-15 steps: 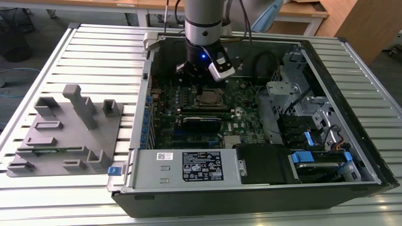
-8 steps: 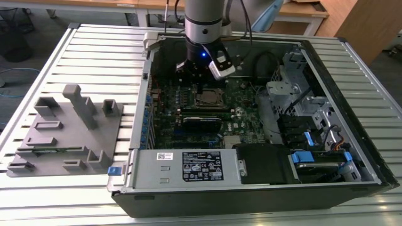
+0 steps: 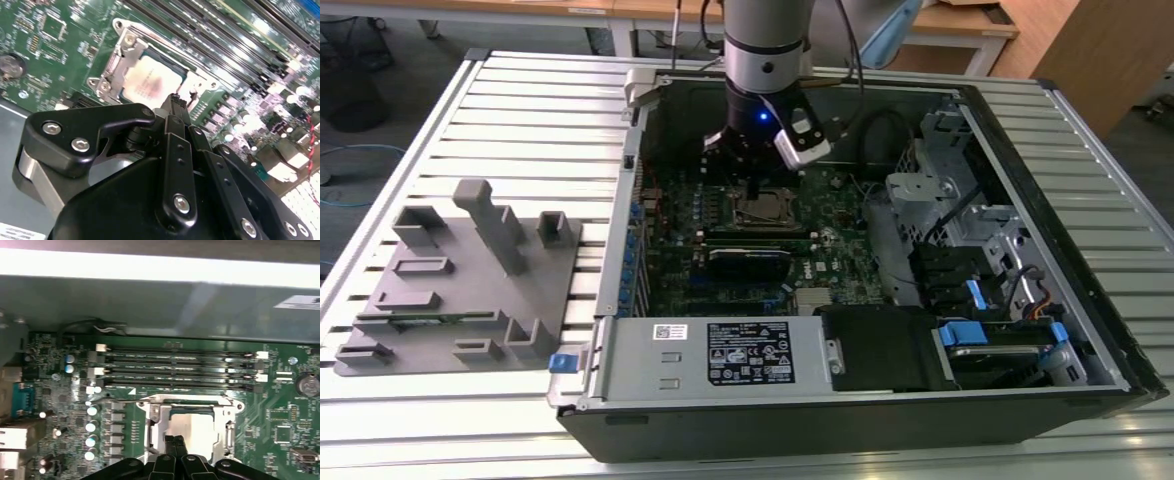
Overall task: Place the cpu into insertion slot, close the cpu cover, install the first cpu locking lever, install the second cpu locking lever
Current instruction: 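Close the cpu cover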
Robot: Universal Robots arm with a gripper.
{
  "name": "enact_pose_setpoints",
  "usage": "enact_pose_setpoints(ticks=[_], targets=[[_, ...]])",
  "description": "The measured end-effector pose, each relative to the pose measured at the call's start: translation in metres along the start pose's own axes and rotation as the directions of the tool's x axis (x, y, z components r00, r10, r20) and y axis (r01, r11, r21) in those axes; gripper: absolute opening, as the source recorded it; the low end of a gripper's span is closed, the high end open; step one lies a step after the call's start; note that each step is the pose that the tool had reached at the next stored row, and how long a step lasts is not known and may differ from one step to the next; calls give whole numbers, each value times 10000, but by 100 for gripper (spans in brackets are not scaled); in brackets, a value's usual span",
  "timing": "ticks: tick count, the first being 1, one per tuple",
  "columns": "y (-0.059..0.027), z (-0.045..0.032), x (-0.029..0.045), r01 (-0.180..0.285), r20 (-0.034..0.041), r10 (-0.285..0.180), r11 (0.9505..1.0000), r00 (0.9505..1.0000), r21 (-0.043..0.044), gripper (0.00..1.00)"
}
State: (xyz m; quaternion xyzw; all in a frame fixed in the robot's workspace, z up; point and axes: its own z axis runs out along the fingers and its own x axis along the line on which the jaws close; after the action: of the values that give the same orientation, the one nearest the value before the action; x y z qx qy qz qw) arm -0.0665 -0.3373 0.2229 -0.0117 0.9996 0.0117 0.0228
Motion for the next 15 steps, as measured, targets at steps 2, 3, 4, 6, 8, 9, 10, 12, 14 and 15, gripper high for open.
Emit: enact_pose_setpoints(ticks=[2,3,4,6,8,9,10,12,14,15], targets=[[-1,3,-43,1,0,-1,10000,10000,-1,10],[-2,4,-68,2,0,-2,10000,10000,-1,10],[-2,5,-90,2,-1,-2,10000,10000,0,10],[-3,7,-134,0,-1,0,10000,10000,-1,10],[-4,10,-176,2,-1,-2,10000,10000,-1,10],[-5,11,-194,2,-1,-2,10000,10000,-1,10],[-5,11,-208,2,-2,-2,10000,10000,0,10],[-6,11,-213,1,-1,-1,10000,10000,0,10],[-5,12,-214,0,-1,0,10000,10000,-1,10],[-5,12,-215,1,-1,-1,10000,10000,0,10]])
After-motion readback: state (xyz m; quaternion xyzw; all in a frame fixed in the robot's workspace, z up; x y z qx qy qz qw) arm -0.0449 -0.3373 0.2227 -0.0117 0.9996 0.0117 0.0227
